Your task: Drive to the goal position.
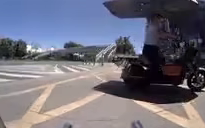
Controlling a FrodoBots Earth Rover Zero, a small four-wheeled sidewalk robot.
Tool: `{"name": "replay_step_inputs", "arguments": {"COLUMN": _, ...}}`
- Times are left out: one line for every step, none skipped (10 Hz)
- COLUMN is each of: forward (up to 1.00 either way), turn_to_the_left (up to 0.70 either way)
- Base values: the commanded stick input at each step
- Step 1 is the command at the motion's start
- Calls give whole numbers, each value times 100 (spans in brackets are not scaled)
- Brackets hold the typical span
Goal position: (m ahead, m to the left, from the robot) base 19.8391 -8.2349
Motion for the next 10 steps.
{"name": "replay_step_inputs", "arguments": {"forward": 70, "turn_to_the_left": 0}}
{"name": "replay_step_inputs", "arguments": {"forward": 70, "turn_to_the_left": 0}}
{"name": "replay_step_inputs", "arguments": {"forward": 70, "turn_to_the_left": 0}}
{"name": "replay_step_inputs", "arguments": {"forward": 63, "turn_to_the_left": 0}}
{"name": "replay_step_inputs", "arguments": {"forward": 45, "turn_to_the_left": 0}}
{"name": "replay_step_inputs", "arguments": {"forward": 45, "turn_to_the_left": 0}}
{"name": "replay_step_inputs", "arguments": {"forward": 45, "turn_to_the_left": 0}}
{"name": "replay_step_inputs", "arguments": {"forward": 45, "turn_to_the_left": 0}}
{"name": "replay_step_inputs", "arguments": {"forward": 45, "turn_to_the_left": 0}}
{"name": "replay_step_inputs", "arguments": {"forward": 45, "turn_to_the_left": 0}}
